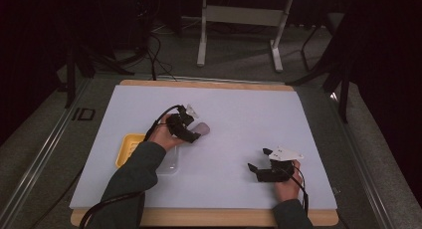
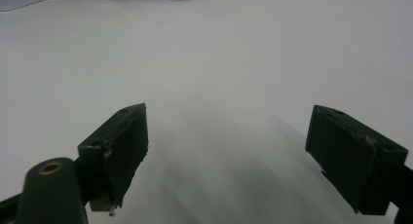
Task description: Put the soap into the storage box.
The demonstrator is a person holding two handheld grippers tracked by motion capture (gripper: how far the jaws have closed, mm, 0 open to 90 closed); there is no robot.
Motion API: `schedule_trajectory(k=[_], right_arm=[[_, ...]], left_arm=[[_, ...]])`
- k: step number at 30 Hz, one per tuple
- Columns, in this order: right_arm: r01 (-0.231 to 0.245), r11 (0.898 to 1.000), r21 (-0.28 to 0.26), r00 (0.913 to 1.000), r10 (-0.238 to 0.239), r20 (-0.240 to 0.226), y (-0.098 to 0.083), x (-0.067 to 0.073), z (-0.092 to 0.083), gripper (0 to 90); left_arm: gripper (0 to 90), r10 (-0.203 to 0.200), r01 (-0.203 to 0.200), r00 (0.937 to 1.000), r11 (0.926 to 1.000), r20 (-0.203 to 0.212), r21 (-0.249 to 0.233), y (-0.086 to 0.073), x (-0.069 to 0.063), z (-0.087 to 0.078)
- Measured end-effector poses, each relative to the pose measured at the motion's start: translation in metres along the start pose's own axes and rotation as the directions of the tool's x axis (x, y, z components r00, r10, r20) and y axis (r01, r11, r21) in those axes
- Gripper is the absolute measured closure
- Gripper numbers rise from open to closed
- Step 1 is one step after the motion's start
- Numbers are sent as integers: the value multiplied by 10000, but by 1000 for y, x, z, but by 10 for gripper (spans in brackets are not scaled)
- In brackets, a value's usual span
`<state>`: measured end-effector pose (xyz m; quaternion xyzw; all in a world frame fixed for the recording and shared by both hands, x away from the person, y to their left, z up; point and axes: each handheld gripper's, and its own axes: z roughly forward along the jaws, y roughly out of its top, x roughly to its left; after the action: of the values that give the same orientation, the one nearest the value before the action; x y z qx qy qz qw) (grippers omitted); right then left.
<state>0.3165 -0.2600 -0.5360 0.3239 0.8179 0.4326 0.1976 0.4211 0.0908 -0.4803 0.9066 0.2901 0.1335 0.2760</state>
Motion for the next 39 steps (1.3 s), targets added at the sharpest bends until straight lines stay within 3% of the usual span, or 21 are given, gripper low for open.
schedule_trajectory(k=[4, 21, 32, 39], right_arm=[[18, 10000, 2, 10000, -18, 8, 0, 0, 0, 153], [26, 10000, 22, 10000, -26, 2, 0, 0, 0, 153], [34, 10000, 29, 10000, -34, -6, 0, 0, 0, 153], [54, 10000, 30, 10000, -54, -13, 0, 0, 1, 153]], left_arm=[[349, -181, 181, 9998, 9998, 60, 106, 1, 4, 5], [348, -314, 287, 9989, 9970, 359, 714, 10, 7, 25], [360, -549, 493, 9975, 9917, 443, 1184, 15, 8, 38], [385, -614, 561, 9977, 9861, 290, 1563, 16, 9, 44]])
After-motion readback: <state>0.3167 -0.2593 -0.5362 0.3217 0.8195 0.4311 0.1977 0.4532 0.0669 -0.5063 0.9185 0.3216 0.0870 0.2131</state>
